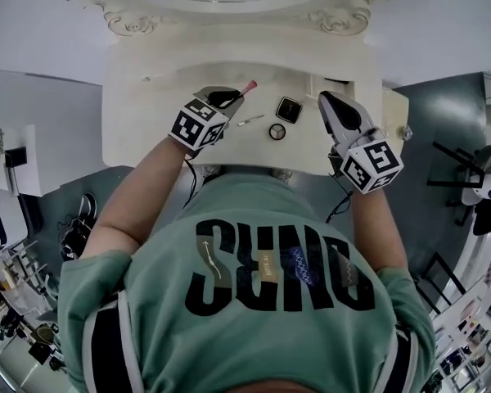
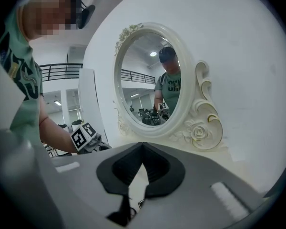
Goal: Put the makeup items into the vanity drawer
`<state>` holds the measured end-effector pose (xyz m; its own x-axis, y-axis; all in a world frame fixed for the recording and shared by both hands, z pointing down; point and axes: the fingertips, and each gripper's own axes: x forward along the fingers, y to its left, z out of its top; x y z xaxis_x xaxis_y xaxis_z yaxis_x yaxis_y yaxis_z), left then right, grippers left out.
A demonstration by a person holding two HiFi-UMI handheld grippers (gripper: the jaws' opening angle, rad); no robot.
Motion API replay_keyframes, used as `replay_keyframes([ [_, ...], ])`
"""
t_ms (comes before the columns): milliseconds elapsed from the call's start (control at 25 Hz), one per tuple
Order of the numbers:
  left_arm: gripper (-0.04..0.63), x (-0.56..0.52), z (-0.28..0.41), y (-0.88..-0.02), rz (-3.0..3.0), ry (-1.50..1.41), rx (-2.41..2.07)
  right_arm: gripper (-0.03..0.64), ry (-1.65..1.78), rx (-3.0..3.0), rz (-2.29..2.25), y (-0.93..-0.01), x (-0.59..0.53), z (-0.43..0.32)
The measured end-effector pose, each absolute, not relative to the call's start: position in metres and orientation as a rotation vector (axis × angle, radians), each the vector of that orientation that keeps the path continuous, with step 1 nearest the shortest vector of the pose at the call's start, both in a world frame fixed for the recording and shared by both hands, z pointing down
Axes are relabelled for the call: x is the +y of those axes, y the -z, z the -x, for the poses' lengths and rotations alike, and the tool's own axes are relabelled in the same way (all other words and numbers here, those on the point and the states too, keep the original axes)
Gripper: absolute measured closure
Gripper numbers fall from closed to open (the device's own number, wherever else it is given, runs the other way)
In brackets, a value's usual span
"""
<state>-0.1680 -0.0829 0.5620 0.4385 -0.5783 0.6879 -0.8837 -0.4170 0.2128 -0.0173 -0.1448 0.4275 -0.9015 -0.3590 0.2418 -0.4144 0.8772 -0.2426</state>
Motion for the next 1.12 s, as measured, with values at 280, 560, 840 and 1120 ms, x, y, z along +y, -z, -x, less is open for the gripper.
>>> replay_keyframes([
  [280, 0.549, -0.079, 0.201, -0.459, -2.244, -0.583, -1.383, 0.607, -0.333, -2.927, -0.551, -0.376, -0.145, 0.039],
  [560, 0.549, -0.076, 0.236, -0.375, -2.302, -0.452, -1.548, 0.607, -0.249, -3.002, -0.478, -0.327, -0.15, 0.066],
  [840, 0.549, -0.071, 0.255, -0.322, -2.346, -0.36, -1.659, 0.607, -0.157, -3.033, -0.419, -0.293, -0.15, 0.078],
  [1120, 0.549, -0.064, 0.258, -0.313, -2.348, -0.327, -1.688, 0.607, -0.12, -3.027, -0.39, -0.288, -0.147, 0.078],
])
